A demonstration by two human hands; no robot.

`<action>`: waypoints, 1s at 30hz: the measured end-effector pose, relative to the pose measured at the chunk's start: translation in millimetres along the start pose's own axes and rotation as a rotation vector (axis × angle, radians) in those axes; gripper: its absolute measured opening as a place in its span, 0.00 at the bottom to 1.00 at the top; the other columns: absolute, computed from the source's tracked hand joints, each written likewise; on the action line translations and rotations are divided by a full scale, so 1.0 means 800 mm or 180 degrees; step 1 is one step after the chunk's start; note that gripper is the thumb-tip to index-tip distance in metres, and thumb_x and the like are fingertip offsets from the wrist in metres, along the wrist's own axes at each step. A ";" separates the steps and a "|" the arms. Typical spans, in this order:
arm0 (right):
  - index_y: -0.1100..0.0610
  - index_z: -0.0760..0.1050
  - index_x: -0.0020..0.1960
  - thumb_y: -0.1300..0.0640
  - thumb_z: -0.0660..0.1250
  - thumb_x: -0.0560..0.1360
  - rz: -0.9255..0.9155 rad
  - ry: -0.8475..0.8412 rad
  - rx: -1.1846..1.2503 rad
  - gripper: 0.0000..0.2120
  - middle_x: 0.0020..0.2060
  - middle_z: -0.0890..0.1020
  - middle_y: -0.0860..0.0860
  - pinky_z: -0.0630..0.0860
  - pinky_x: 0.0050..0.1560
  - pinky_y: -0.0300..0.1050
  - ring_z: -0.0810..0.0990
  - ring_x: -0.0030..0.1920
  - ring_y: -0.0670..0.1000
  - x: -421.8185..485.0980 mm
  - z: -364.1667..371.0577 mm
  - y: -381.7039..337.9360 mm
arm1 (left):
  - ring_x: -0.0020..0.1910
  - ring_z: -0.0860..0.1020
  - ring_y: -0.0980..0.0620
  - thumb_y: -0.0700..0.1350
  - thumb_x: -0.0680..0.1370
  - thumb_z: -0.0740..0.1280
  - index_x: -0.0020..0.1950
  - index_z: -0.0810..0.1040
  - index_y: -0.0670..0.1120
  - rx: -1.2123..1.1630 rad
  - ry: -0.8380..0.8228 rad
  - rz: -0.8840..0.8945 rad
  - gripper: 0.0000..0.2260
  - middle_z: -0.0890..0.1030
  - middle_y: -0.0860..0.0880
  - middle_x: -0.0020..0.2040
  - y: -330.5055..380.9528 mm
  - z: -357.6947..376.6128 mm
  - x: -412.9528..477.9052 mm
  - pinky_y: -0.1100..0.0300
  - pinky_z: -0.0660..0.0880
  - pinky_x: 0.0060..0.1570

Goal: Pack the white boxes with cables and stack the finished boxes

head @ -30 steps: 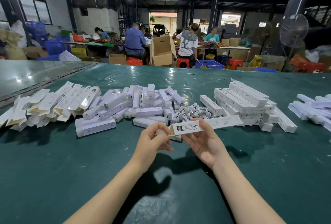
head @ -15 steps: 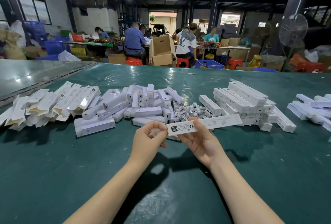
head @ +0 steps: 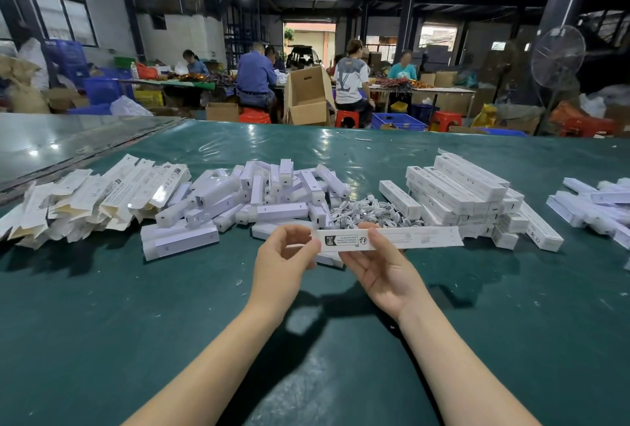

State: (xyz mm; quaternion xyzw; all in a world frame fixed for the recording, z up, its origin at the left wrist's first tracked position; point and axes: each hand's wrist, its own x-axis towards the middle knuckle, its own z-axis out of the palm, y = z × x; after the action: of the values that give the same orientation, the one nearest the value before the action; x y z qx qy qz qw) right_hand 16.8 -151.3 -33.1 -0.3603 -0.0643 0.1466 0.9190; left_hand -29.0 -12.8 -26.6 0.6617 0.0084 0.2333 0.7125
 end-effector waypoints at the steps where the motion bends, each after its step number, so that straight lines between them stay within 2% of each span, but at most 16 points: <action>1: 0.60 0.75 0.45 0.61 0.66 0.64 0.0006 -0.0008 0.0030 0.09 0.35 0.84 0.57 0.81 0.34 0.44 0.84 0.36 0.54 0.000 0.000 0.000 | 0.31 0.76 0.63 0.34 0.73 0.68 0.40 0.76 0.46 -0.0077 -0.0009 -0.0060 0.07 0.78 0.53 0.37 0.000 0.000 0.001 0.67 0.76 0.34; 5: 0.60 0.74 0.46 0.61 0.65 0.64 0.0014 -0.0025 0.0120 0.10 0.37 0.84 0.58 0.80 0.34 0.44 0.84 0.37 0.54 -0.001 0.000 0.001 | 0.32 0.76 0.59 0.33 0.73 0.67 0.37 0.76 0.44 -0.0484 -0.0020 -0.0388 0.08 0.79 0.55 0.31 0.001 -0.003 0.003 0.67 0.76 0.34; 8: 0.60 0.75 0.45 0.61 0.65 0.64 0.0000 -0.0031 0.0109 0.10 0.37 0.84 0.58 0.81 0.34 0.45 0.84 0.37 0.55 -0.001 0.001 0.002 | 0.33 0.76 0.59 0.35 0.73 0.68 0.37 0.76 0.46 -0.0452 0.0053 -0.0449 0.09 0.79 0.57 0.29 0.000 -0.003 0.003 0.65 0.76 0.38; 12: 0.59 0.75 0.46 0.61 0.65 0.65 -0.0068 -0.0043 0.0021 0.10 0.37 0.84 0.57 0.81 0.36 0.44 0.84 0.37 0.55 0.000 0.003 0.005 | 0.34 0.76 0.58 0.37 0.73 0.70 0.36 0.78 0.48 -0.0108 0.0345 -0.0258 0.08 0.79 0.58 0.30 -0.002 -0.004 0.002 0.67 0.74 0.39; 15: 0.59 0.75 0.47 0.62 0.66 0.65 -0.0068 -0.0044 0.0131 0.11 0.38 0.84 0.58 0.81 0.37 0.44 0.84 0.38 0.55 0.001 0.004 0.007 | 0.37 0.77 0.59 0.37 0.74 0.69 0.39 0.81 0.50 0.0346 0.0479 0.0114 0.08 0.81 0.58 0.36 -0.001 -0.003 -0.002 0.70 0.73 0.41; 18: 0.59 0.76 0.47 0.62 0.66 0.65 -0.0145 -0.0006 0.0420 0.11 0.40 0.84 0.59 0.82 0.40 0.46 0.84 0.40 0.55 0.003 0.002 0.006 | 0.45 0.76 0.69 0.34 0.74 0.65 0.52 0.80 0.50 0.0747 0.0112 0.0534 0.13 0.80 0.58 0.48 0.001 0.006 -0.013 0.78 0.68 0.43; 19: 0.59 0.76 0.47 0.62 0.66 0.65 -0.0173 0.0012 0.0438 0.10 0.41 0.83 0.59 0.82 0.41 0.46 0.84 0.40 0.55 0.004 0.001 0.005 | 0.48 0.75 0.70 0.34 0.74 0.64 0.55 0.79 0.49 0.0814 -0.0040 0.0619 0.14 0.80 0.57 0.51 0.002 0.009 -0.017 0.78 0.67 0.44; 21: 0.59 0.76 0.46 0.62 0.65 0.65 -0.0194 0.0005 0.0392 0.10 0.41 0.83 0.59 0.82 0.41 0.46 0.84 0.41 0.56 0.004 -0.001 0.004 | 0.51 0.74 0.67 0.39 0.70 0.61 0.54 0.77 0.52 0.0896 -0.0253 0.0664 0.15 0.78 0.55 0.53 0.005 0.013 -0.021 0.77 0.67 0.44; 22: 0.58 0.76 0.46 0.62 0.65 0.65 -0.0192 -0.0018 0.0393 0.09 0.42 0.83 0.59 0.82 0.41 0.46 0.84 0.41 0.56 0.004 -0.001 0.004 | 0.50 0.74 0.66 0.41 0.67 0.59 0.52 0.75 0.54 0.0808 -0.0295 0.0620 0.16 0.77 0.55 0.53 0.006 0.013 -0.022 0.76 0.67 0.44; 24: 0.58 0.76 0.45 0.62 0.65 0.65 -0.0175 -0.0034 0.0456 0.09 0.42 0.82 0.59 0.82 0.40 0.46 0.84 0.41 0.57 0.004 -0.001 0.006 | 0.51 0.73 0.61 0.41 0.67 0.60 0.50 0.73 0.57 0.0415 -0.0334 0.0355 0.15 0.75 0.55 0.54 0.009 0.013 -0.021 0.73 0.68 0.47; 26: 0.58 0.76 0.46 0.62 0.66 0.65 -0.0187 -0.0003 0.0453 0.09 0.43 0.82 0.59 0.82 0.41 0.46 0.84 0.42 0.56 0.004 0.000 0.007 | 0.53 0.71 0.59 0.42 0.66 0.60 0.53 0.71 0.58 0.0156 -0.0511 0.0056 0.18 0.71 0.55 0.57 0.007 0.014 -0.021 0.67 0.67 0.54; 27: 0.58 0.76 0.46 0.62 0.66 0.65 -0.0208 0.0027 0.0410 0.10 0.43 0.82 0.59 0.82 0.41 0.46 0.83 0.42 0.56 0.004 -0.001 0.006 | 0.55 0.70 0.60 0.43 0.64 0.60 0.57 0.69 0.58 0.0112 -0.0667 -0.0050 0.23 0.69 0.56 0.58 0.005 0.015 -0.022 0.66 0.67 0.55; 29: 0.57 0.76 0.46 0.61 0.66 0.65 -0.0245 0.0145 0.0349 0.09 0.41 0.82 0.57 0.81 0.41 0.44 0.83 0.39 0.54 0.004 0.000 0.003 | 0.57 0.68 0.63 0.42 0.60 0.58 0.63 0.67 0.57 -0.0028 -0.0978 -0.0268 0.31 0.67 0.56 0.61 0.002 0.019 -0.023 0.69 0.68 0.52; 30: 0.57 0.76 0.46 0.59 0.66 0.66 -0.0263 0.0280 0.0376 0.09 0.39 0.82 0.55 0.81 0.39 0.43 0.82 0.38 0.53 0.004 -0.001 0.001 | 0.57 0.69 0.63 0.41 0.59 0.58 0.62 0.68 0.56 -0.0044 -0.1107 -0.0345 0.31 0.68 0.55 0.62 0.000 0.020 -0.023 0.71 0.68 0.49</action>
State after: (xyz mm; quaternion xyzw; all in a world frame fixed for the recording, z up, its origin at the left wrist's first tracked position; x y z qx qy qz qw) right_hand 20.0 -149.9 -34.1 -0.3085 -0.0299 0.0962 0.9459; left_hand -40.1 -34.3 -29.6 0.6857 -0.0809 0.0766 0.7193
